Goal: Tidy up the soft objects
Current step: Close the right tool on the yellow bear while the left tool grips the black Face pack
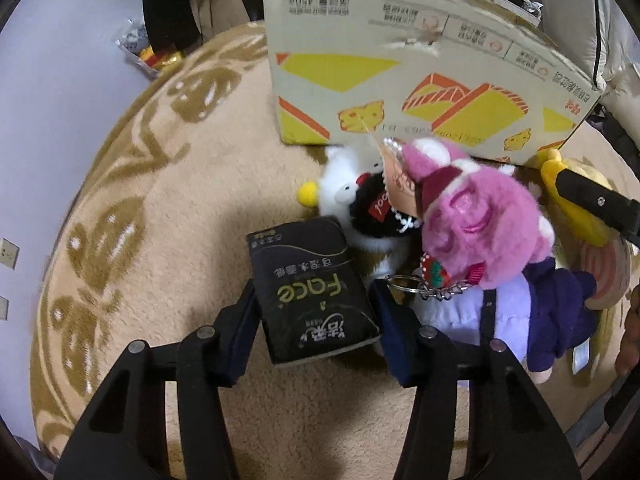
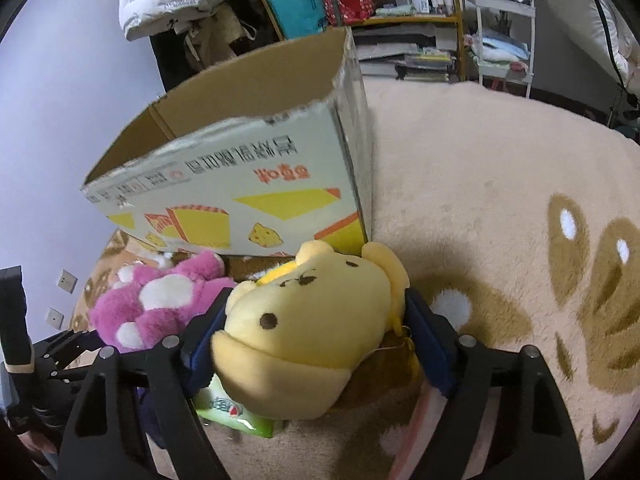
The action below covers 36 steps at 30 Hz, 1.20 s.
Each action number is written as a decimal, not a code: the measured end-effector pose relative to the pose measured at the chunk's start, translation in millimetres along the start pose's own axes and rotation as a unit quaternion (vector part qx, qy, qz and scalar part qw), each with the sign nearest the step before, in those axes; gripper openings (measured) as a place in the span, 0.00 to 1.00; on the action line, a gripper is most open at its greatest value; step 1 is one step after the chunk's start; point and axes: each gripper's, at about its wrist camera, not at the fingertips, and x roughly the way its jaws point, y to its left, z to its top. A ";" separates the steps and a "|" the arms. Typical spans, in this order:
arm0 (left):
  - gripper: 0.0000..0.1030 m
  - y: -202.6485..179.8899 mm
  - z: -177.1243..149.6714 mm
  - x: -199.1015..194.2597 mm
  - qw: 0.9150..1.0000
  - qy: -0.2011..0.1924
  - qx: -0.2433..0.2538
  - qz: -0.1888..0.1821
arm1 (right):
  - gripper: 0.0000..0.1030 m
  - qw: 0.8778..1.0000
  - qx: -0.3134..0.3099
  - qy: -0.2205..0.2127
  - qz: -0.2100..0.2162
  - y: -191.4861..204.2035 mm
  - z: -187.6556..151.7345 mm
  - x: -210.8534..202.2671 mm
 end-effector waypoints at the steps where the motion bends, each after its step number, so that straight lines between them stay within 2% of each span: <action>1: 0.50 -1.2 -0.3 -2.6 1.000 -0.004 0.003 0.001 | 0.83 1.000 -0.003 -0.004 0.003 0.8 -0.1 -3.1; 6: 0.47 -7.7 -4.0 -23.8 0.999 -0.040 0.019 0.013 | 0.83 0.999 -0.022 -0.029 0.004 13.8 -7.3 -23.2; 9: 0.44 -2.6 -2.7 -38.8 0.998 -0.067 0.006 0.020 | 0.83 0.999 -0.019 -0.040 0.007 16.2 -10.1 -35.2; 11: 0.43 3.5 -1.5 -42.2 0.998 -0.069 -0.007 0.007 | 0.83 0.998 -0.018 -0.051 0.009 17.0 -10.4 -44.6; 15: 0.42 6.3 -1.3 -37.8 0.998 -0.057 -0.011 0.010 | 0.83 0.998 -0.020 -0.065 0.009 17.4 -9.7 -55.3; 21: 0.42 6.9 -2.4 -58.8 0.994 -0.107 -0.009 0.012 | 0.83 0.994 -0.020 -0.102 0.019 16.7 -7.2 -76.4; 24: 0.43 4.0 -3.8 -80.7 0.988 -0.154 -0.005 0.008 | 0.83 0.991 -0.018 -0.130 0.026 17.0 -7.6 -90.7; 30: 0.43 3.0 -7.0 -132.2 0.966 -0.259 -0.012 -0.014 | 0.83 0.980 -0.028 -0.195 0.037 26.4 -3.7 -123.6; 36: 0.43 6.6 8.2 -163.7 0.954 -0.298 -0.022 -0.019 | 0.83 0.970 -0.059 -0.231 0.054 48.3 10.5 -146.3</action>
